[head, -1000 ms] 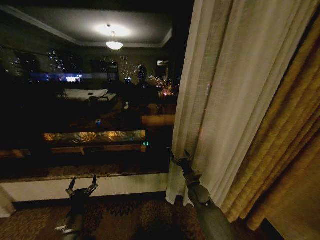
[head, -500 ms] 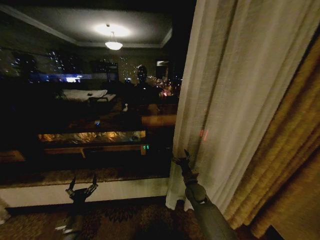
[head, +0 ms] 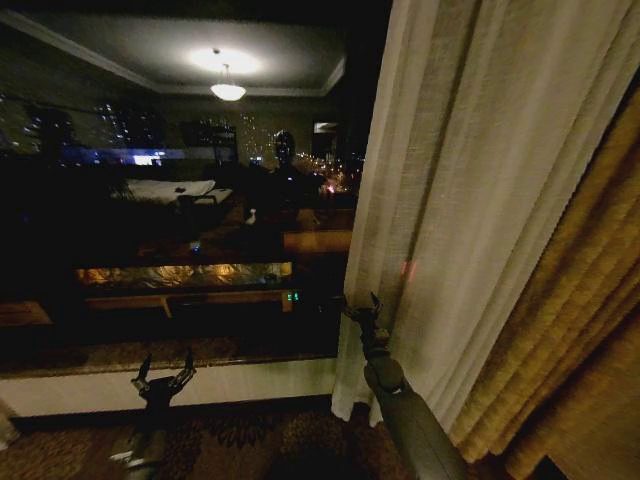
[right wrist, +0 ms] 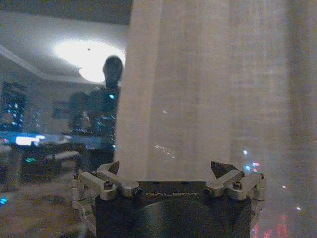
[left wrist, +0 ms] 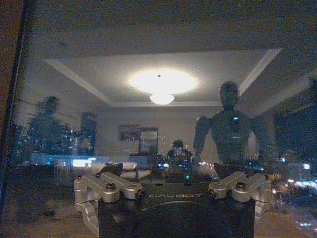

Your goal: Open the curtains by pulling them apart, changing their state from closed to fully open.

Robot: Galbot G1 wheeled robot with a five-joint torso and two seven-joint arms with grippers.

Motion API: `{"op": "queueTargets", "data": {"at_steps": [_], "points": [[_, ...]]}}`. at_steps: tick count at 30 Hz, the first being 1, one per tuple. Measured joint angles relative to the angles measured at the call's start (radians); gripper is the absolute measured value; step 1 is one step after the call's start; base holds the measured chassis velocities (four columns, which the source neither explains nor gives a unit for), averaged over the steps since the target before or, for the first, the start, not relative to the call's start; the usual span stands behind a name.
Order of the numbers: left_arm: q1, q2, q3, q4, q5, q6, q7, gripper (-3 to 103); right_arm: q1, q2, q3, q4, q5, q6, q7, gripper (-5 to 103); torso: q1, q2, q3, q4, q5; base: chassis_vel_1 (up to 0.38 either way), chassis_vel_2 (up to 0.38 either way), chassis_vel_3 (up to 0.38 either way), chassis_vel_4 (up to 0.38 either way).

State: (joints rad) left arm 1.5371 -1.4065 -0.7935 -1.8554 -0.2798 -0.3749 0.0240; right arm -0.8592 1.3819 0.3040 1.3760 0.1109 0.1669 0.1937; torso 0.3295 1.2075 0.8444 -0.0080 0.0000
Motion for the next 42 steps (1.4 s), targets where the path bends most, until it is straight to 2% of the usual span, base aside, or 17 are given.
{"op": "queueTargets", "data": {"at_steps": [8, 17, 18, 19, 22, 27, 30, 33, 36, 38, 39, 40, 42], "points": [[0.0, 0.0, 0.0, 0.0, 0.0, 0.0, 0.0, 100, 0.032, -0.028, 0.011, -0.064, -0.035, 0.021, -0.009, 100, 0.0, 0.0, 0.0, -0.0003, 0.0001, 0.0, 0.0, 0.0, 0.0], [0.0, 0.0, 0.0, 0.0, 0.0, 0.0, 0.0, 100, 0.092, 0.024, -0.022, -0.121, -0.039, 0.036, -0.036, 101, 0.0, 0.0, 0.0, 0.0001, 0.0, 0.0, 0.0, 0.0, 0.0], [0.0, 0.0, 0.0, 0.0, 0.0, 0.0, 0.0, 100, 0.094, 0.03, -0.025, -0.128, -0.042, 0.047, -0.045, 96, 0.0, 0.0, 0.0, 0.0, 0.0, 0.0, 0.0, 0.0, 0.0], [0.0, 0.0, 0.0, 0.0, 0.0, 0.0, 0.0, 100, 0.096, 0.032, -0.026, -0.132, -0.042, 0.054, -0.05, 96, 0.0, 0.0, 0.0, 0.0, 0.0, 0.0, 0.0, 0.0, 0.0], [0.0, 0.0, 0.0, 0.0, 0.0, 0.0, 0.0, 100, 0.097, 0.034, -0.026, -0.141, -0.042, 0.066, -0.058, 80, 0.0, 0.0, 0.0, 0.0, -0.0001, 0.0, 0.0, 0.0, 0.0], [0.0, 0.0, 0.0, 0.0, 0.0, 0.0, 0.0, 100, 0.097, 0.027, -0.025, -0.143, -0.042, 0.071, -0.068, 70, 0.0, 0.0, 0.0, -0.0001, -0.0001, 0.0, 0.0, 0.0, 0.0], [0.0, 0.0, 0.0, 0.0, 0.0, 0.0, 0.0, 100, 0.091, 0.023, -0.023, -0.143, -0.042, 0.073, -0.073, 54, 0.0, 0.0, 0.0, -0.0001, 0.0, 0.0, 0.0, 0.0, 0.0], [0.0, 0.0, 0.0, 0.0, 0.0, 0.0, 0.0, 100, 0.084, 0.023, -0.022, -0.139, -0.042, 0.075, -0.076, 48, 0.0, 0.0, 0.0, 0.0, -0.0001, 0.0, 0.0, 0.0, 0.0], [0.0, 0.0, 0.0, 0.0, 0.0, 0.0, 0.0, 100, 0.071, 0.021, -0.021, -0.132, -0.042, 0.078, -0.083, 32, 0.0, 0.0, 0.0, -0.0001, -0.0001, 0.0, 0.0, 0.0, 0.0], [0.0, 0.0, 0.0, 0.0, 0.0, 0.0, 0.0, 100, 0.069, 0.021, -0.021, -0.131, -0.041, 0.079, -0.084, 32, 0.0, 0.0, 0.0, -0.0001, 0.0, 0.0, 0.0, 0.0, 0.0], [0.0, 0.0, 0.0, 0.0, 0.0, 0.0, 0.0, 100, 0.067, 0.022, -0.021, -0.13, -0.041, 0.08, -0.088, 20, 0.0, 0.0, 0.0, -0.0001, 0.0, 0.0, 0.0, 0.0, 0.0], [0.0, 0.0, 0.0, 0.0, 0.0, 0.0, 0.0, 100, 0.067, 0.022, -0.021, -0.13, -0.04, 0.08, -0.091, 20, 0.0, 0.0, 0.0, -0.0001, 0.0, 0.0, 0.0, 0.0, 0.0], [0.0, 0.0, 0.0, 0.0, 0.0, 0.0, 0.0, 100, 0.066, 0.023, -0.021, -0.129, -0.04, 0.08, -0.093, 10, 0.0, 0.0, 0.0, -0.0001, -0.0001, 0.0, 0.0, 0.0, 0.0]]}}
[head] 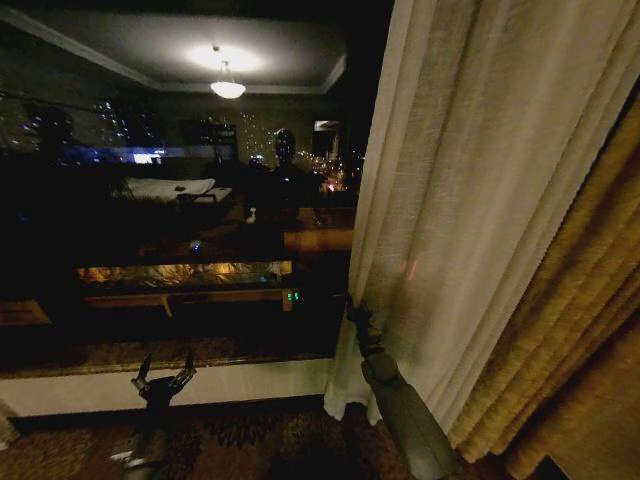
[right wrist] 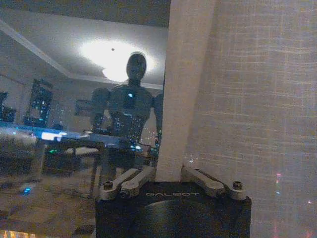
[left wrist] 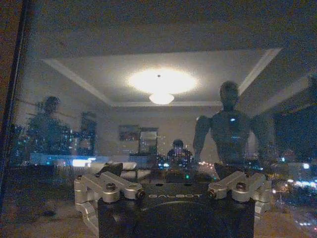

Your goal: Open the curtains by pulling them apart, changing their state from closed to fully open.

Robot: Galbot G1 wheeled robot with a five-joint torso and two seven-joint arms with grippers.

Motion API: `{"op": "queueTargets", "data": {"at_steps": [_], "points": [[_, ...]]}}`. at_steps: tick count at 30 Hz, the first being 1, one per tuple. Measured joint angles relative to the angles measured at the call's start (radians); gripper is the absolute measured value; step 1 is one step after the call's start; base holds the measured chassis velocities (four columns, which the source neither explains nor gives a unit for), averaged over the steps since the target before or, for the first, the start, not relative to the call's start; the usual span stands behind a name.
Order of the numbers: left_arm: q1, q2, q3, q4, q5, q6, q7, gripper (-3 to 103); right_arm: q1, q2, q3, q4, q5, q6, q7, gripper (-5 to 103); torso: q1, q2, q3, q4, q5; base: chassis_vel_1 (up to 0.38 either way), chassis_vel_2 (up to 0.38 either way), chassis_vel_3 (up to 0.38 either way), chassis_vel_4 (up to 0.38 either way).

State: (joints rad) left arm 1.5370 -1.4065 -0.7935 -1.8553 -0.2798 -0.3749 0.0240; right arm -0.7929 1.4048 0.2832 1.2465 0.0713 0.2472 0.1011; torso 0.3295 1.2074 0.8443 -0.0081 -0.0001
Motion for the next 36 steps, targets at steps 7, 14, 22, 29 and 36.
{"op": "queueTargets", "data": {"at_steps": [7, 14, 22, 29, 36], "points": [[0.0, 0.0, 0.0, 0.0, 0.0, 0.0, 0.0, 100, 0.004, 0.002, 0.003, -0.014, 0.014, 0.028, -0.018, 1, 0.0, 0.0, 0.0, 0.0, 0.0, 0.0, 0.0, 0.0, 0.0], [0.0, 0.0, 0.0, 0.0, 0.0, 0.0, 0.0, 100, 0.012, -0.004, 0.012, -0.027, 0.044, 0.041, -0.058, 0, 0.0, 0.0, 0.0, 0.0, 0.0, 0.0, 0.0, 0.0, 0.0], [0.0, 0.0, 0.0, 0.0, 0.0, 0.0, 0.0, 100, 0.008, -0.02, 0.015, -0.034, 0.081, 0.041, -0.072, 0, 0.0, 0.0, 0.0, 0.0, 0.0, -0.015, -0.017, 0.014, 0.007], [0.0, 0.0, 0.0, 0.0, 0.0, 0.0, 0.0, 100, 0.008, -0.03, 0.018, -0.034, 0.099, 0.041, -0.08, 0, 0.0, 0.0, 0.0, 0.0001, 0.0, -0.121, -0.12, 0.124, 0.114], [0.0, 0.0, 0.0, 0.0, 0.0, 0.0, 0.0, 100, 0.01, -0.039, 0.028, -0.036, 0.106, 0.042, -0.083, 0, 0.0, 0.0, 0.0, 0.0, 0.0003, -0.247, -0.238, 0.231, 0.23]]}}
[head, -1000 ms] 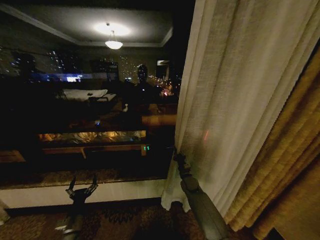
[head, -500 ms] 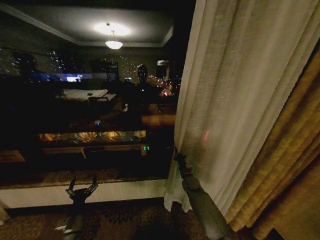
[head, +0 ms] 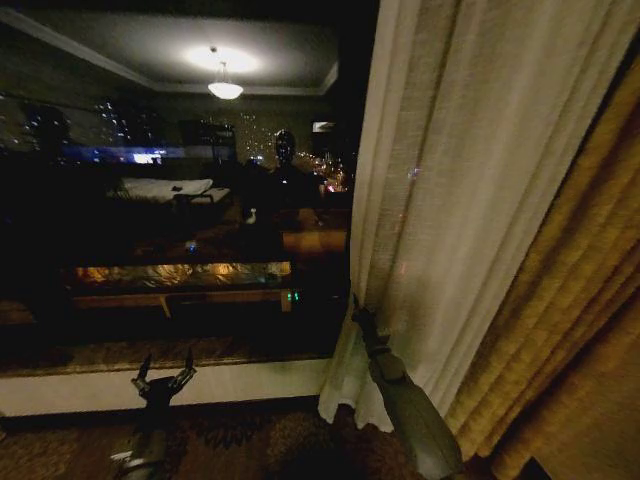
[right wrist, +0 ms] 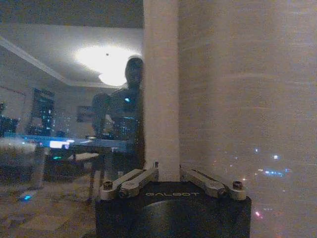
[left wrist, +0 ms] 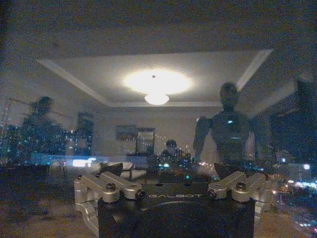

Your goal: Open the curtains by pulling them apart, changing their state from closed to fully open.

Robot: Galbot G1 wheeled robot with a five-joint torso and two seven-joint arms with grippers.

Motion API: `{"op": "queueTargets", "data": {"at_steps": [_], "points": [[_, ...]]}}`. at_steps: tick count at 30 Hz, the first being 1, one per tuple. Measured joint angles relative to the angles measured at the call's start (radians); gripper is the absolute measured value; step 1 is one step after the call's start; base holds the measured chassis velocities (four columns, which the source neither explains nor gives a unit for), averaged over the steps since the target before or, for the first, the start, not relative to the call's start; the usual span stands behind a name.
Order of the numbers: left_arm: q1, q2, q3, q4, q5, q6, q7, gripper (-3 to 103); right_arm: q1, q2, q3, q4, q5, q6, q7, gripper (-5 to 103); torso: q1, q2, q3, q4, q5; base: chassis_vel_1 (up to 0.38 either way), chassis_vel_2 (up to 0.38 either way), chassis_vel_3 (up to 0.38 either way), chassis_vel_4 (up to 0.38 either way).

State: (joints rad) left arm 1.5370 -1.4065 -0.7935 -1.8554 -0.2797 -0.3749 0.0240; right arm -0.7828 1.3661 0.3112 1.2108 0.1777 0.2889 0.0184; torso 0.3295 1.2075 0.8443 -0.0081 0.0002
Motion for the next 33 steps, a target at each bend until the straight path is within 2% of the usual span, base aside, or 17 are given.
{"op": "queueTargets", "data": {"at_steps": [7, 12, 17, 20, 22, 24, 27, 33], "points": [[0.0, 0.0, 0.0, 0.0, 0.0, 0.0, 0.0, 100, 0.007, -0.001, -0.001, 0.003, 0.003, 0.039, 0.011, 0, 0.0, 0.0, 0.0, 0.0, -0.0002, -0.305, -0.308, 0.3, 0.31], [0.0, 0.0, 0.0, 0.0, 0.0, 0.0, 0.0, 100, -0.007, -0.007, 0.0, 0.013, -0.061, 0.067, -0.012, 0, 0.0, 0.0, 0.0, -0.0003, -0.0001, -0.258, -0.249, 0.226, 0.237], [0.0, 0.0, 0.0, 0.0, 0.0, 0.0, 0.0, 100, -0.023, -0.011, -0.002, 0.013, -0.078, 0.073, -0.035, 0, 0.0, 0.0, 0.0, -0.0005, 0.0003, -0.023, -0.062, 0.051, 0.039], [0.0, 0.0, 0.0, 0.0, 0.0, 0.0, 0.0, 100, -0.025, -0.012, -0.002, 0.002, -0.079, 0.073, -0.037, 0, 0.0, 0.0, 0.0, 0.0003, -0.0016, 0.019, 0.015, -0.011, -0.009], [0.0, 0.0, 0.0, 0.0, 0.0, 0.0, 0.0, 100, -0.024, -0.013, -0.002, 0.0, -0.081, 0.069, -0.032, 0, 0.0, 0.0, 0.0, 0.0007, -0.0013, 0.081, 0.057, -0.033, -0.059], [0.0, 0.0, -0.001, 0.0, 0.0, 0.0, 0.0, 100, -0.021, -0.014, -0.002, -0.004, -0.085, 0.058, -0.017, 0, 0.0, 0.0, 0.0, 0.0008, -0.0005, 0.071, 0.079, -0.063, -0.059], [0.0, 0.0, 0.0, 0.0, 0.0, 0.0, 0.0, 100, 0.013, -0.017, 0.024, -0.052, -0.091, 0.012, 0.062, 0, 0.0, 0.0, 0.0, 0.0002, -0.0001, 0.02, -0.001, -0.009, -0.008], [0.0, 0.0, 0.0, 0.0, 0.0, 0.0, 0.0, 100, 0.068, -0.039, 0.069, -0.145, -0.095, -0.006, 0.136, 0, 0.0, 0.0, 0.0, 0.0, -0.0002, 0.0, 0.0, 0.0, 0.0]]}}
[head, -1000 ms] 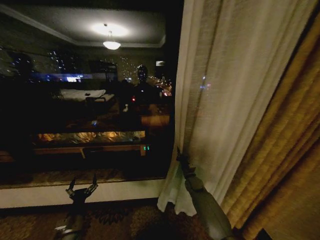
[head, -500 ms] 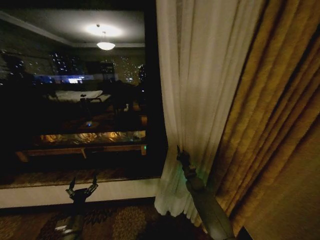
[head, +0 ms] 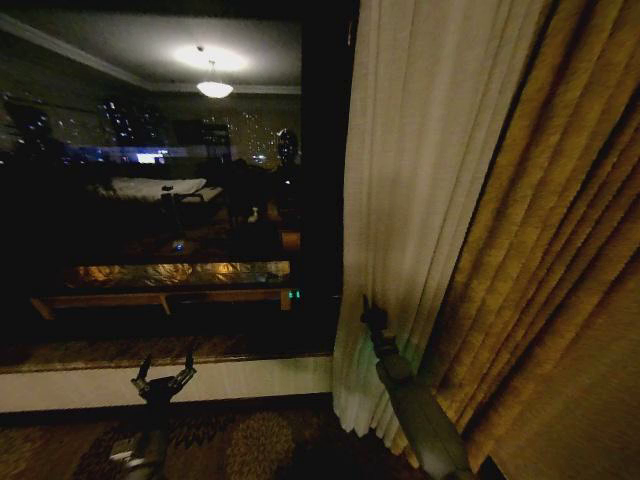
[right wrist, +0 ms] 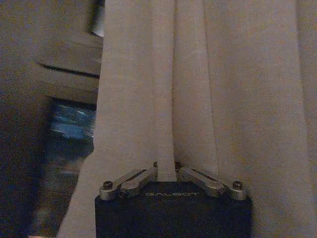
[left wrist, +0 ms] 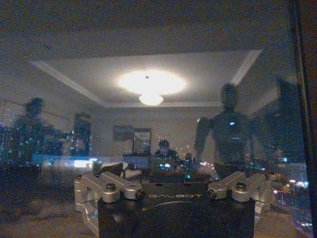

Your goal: Open the curtains by pulling them apart, changing their state from closed to fully open.

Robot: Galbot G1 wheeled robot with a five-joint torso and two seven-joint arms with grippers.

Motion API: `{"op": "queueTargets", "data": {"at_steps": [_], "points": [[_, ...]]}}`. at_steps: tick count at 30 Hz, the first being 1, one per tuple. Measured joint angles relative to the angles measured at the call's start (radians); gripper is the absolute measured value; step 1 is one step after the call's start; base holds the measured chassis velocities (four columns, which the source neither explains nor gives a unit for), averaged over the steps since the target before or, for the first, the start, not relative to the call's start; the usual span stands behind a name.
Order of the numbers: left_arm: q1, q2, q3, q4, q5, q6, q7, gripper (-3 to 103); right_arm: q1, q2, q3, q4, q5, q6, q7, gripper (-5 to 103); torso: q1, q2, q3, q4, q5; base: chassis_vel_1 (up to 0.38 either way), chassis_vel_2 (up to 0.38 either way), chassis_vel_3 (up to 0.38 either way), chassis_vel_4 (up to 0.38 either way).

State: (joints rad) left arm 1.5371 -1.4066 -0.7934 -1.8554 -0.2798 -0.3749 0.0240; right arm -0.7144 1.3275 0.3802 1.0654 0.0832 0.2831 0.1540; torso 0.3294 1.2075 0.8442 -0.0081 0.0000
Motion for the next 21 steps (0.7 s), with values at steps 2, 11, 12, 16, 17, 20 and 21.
{"op": "queueTargets", "data": {"at_steps": [2, 11, 12, 16, 17, 20, 21], "points": [[0.0, 0.0, 0.0, 0.0, 0.0, 0.0, 0.0, 100, 0.021, -0.017, 0.021, -0.037, -0.004, -0.015, 0.049, 0, 0.0, 0.0, 0.0, 0.0001, -0.0001, 0.0, 0.0, 0.0, 0.0], [0.0, 0.0, 0.0, 0.0, 0.0, 0.0, 0.0, 100, 0.035, -0.066, 0.051, -0.06, -0.019, -0.082, 0.189, 0, 0.0, 0.0, 0.0, 0.0, 0.0, 0.0, 0.0, 0.0, 0.0], [0.0, 0.0, 0.0, 0.0, 0.0, 0.0, 0.0, 100, 0.031, -0.07, 0.052, -0.056, -0.019, -0.084, 0.197, 0, 0.0, 0.0, 0.0, -0.0001, 0.0, 0.0, 0.0, 0.0, 0.0], [0.0, 0.0, 0.0, 0.0, 0.0, 0.0, 0.0, 100, 0.004, -0.074, 0.039, -0.012, 0.002, -0.083, 0.186, 0, 0.0, 0.0, 0.0, 0.0, 0.0, 0.0, 0.0, 0.0, 0.0], [0.0, 0.0, 0.0, 0.0, 0.0, 0.0, 0.0, 100, -0.014, -0.074, 0.029, 0.021, 0.023, -0.079, 0.163, 0, 0.0, 0.0, 0.0, 0.0, 0.0, 0.0, 0.0, 0.0, 0.0], [0.0, 0.0, 0.0, 0.0, 0.0, 0.0, 0.0, 100, -0.058, -0.078, 0.01, 0.097, 0.067, -0.08, 0.091, 0, 0.0, 0.0, 0.0, 0.0001, 0.0003, 0.0, 0.0, 0.0, 0.0], [0.0, 0.0, 0.0, 0.0, 0.0, 0.0, 0.0, 100, -0.087, -0.084, -0.001, 0.143, 0.093, -0.087, 0.049, 5, 0.0, 0.0, 0.0, 0.0001, 0.0004, 0.0, 0.0, 0.0, 0.0]]}}
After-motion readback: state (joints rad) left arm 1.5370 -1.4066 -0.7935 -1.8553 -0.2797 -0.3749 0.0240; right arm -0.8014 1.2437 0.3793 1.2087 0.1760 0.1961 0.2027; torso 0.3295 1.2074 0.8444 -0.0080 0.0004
